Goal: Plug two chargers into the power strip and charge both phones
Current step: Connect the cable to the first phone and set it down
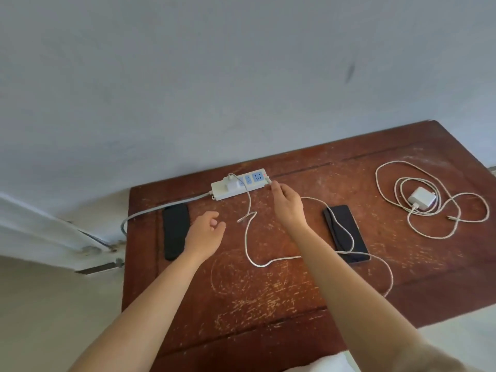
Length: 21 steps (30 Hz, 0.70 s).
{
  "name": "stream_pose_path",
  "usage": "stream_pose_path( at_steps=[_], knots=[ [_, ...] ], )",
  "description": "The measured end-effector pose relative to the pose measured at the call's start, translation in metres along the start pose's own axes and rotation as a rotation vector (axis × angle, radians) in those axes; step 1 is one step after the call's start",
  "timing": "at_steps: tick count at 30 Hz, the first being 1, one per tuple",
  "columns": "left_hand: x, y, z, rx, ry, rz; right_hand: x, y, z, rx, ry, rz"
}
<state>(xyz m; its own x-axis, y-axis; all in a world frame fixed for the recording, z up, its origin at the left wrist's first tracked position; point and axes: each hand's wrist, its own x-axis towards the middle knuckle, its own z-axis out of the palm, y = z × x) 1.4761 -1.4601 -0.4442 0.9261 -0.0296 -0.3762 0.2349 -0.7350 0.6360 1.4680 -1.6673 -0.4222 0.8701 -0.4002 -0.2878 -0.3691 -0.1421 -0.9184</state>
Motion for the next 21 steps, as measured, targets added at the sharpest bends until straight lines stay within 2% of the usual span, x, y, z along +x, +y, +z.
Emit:
stream_pose_path(
  at_steps=[3, 6, 10, 16, 21],
  knots=[
    [0.0, -0.044, -0.02, 0.203, 0.087, -0.14, -0.036, 0.016, 0.038, 0.164, -0.087, 0.11],
    [0.003, -0.078, -0.028, 0.342, 0.091, -0.228, -0.068, 0.041, 0.063, 0.181, -0.131, 0.184],
    [0.017, -0.097, -0.026, 0.305, 0.113, -0.277, -0.097, 0.069, 0.077, 0.14, -0.16, 0.251],
    [0.033, -0.095, 0.001, 0.346, 0.134, -0.232, -0.121, 0.095, 0.087, 0.042, -0.222, 0.291],
    [0.024, -0.093, 0.003, 0.268, 0.148, -0.312, -0.127, 0.093, 0.091, 0.036, -0.22, 0.301]
  ],
)
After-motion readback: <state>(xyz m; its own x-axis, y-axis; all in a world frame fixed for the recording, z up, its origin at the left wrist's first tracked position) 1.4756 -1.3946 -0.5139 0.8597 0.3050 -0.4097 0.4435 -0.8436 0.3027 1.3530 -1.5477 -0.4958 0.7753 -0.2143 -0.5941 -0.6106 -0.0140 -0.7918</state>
